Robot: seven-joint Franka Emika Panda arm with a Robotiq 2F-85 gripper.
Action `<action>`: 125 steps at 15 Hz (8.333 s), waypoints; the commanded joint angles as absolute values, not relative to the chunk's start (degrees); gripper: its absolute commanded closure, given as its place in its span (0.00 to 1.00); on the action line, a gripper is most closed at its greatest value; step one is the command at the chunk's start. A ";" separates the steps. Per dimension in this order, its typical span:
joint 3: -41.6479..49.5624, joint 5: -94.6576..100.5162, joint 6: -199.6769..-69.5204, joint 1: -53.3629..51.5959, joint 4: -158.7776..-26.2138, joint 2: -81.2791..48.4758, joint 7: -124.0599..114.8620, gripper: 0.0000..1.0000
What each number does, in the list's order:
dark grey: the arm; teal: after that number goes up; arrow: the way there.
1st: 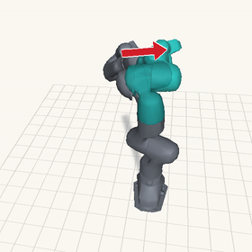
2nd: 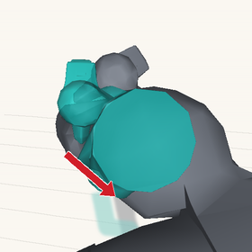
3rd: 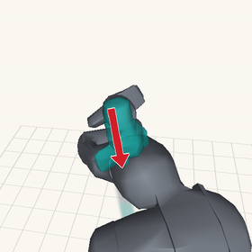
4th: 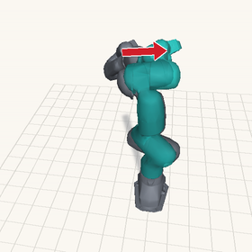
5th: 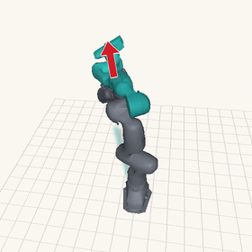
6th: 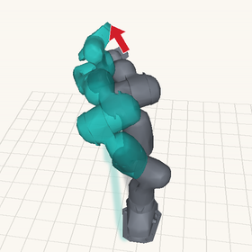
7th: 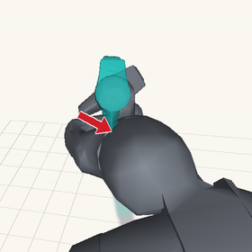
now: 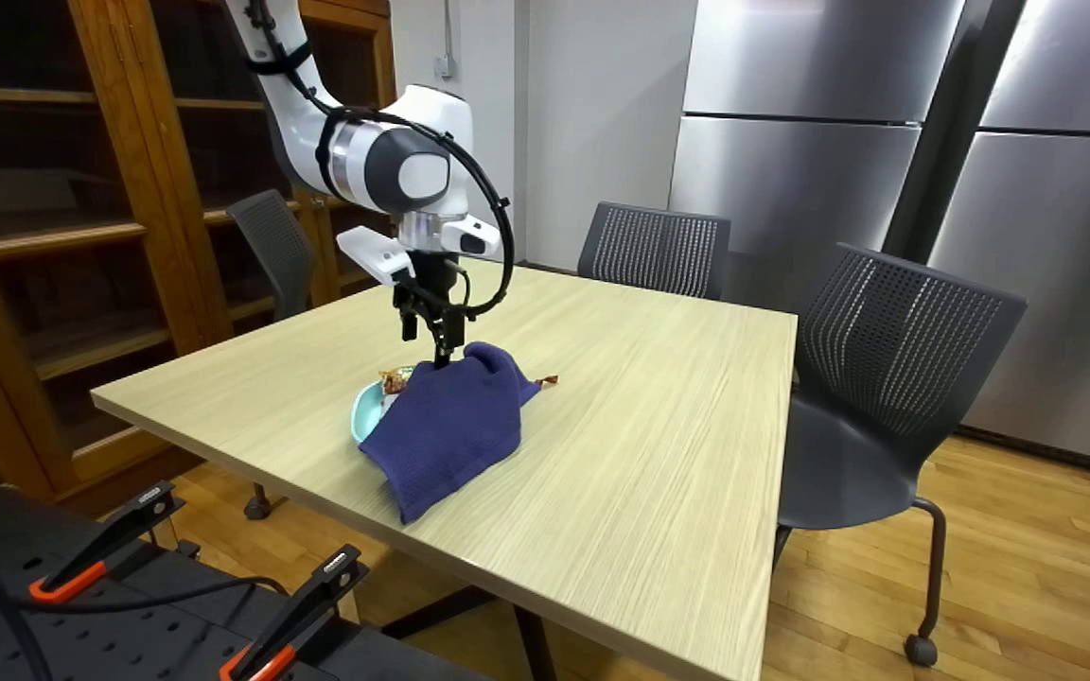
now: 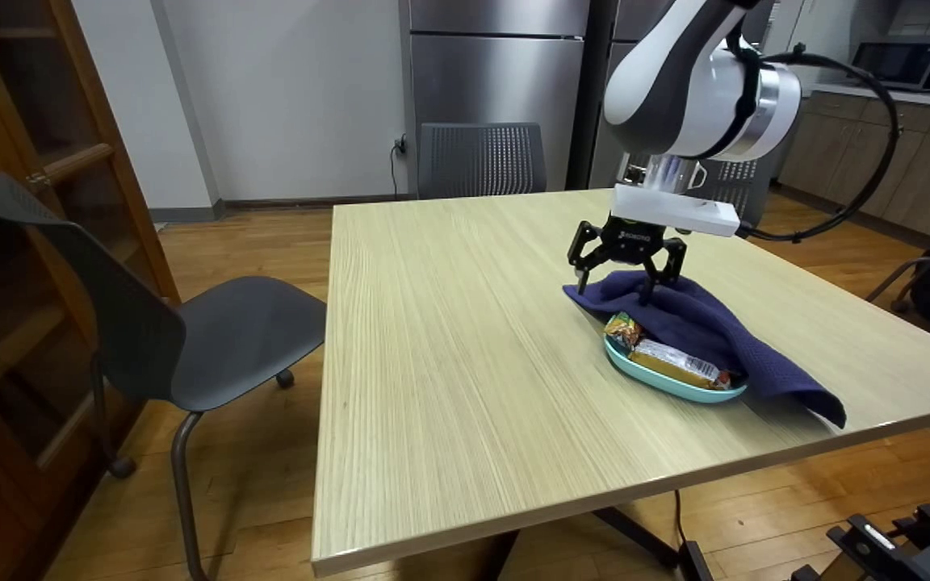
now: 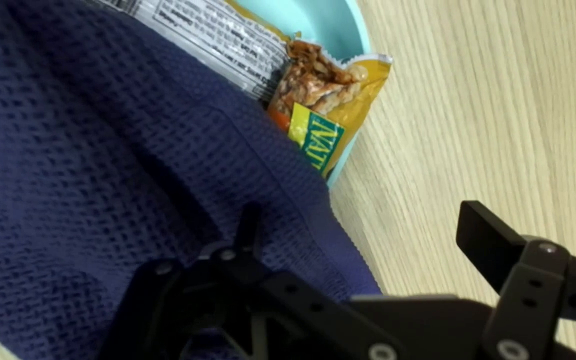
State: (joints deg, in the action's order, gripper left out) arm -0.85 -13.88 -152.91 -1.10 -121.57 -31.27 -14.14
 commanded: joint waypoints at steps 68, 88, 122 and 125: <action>2.87 13.52 -148.99 -6.12 -131.31 -24.45 0.78 0.00; 9.54 27.00 -150.74 -13.03 -129.13 -27.41 -10.69 0.00; 11.38 34.45 -149.56 -15.66 -127.08 -30.98 -17.01 0.78; 10.50 33.40 -149.46 -14.91 -127.43 -30.28 -15.72 0.92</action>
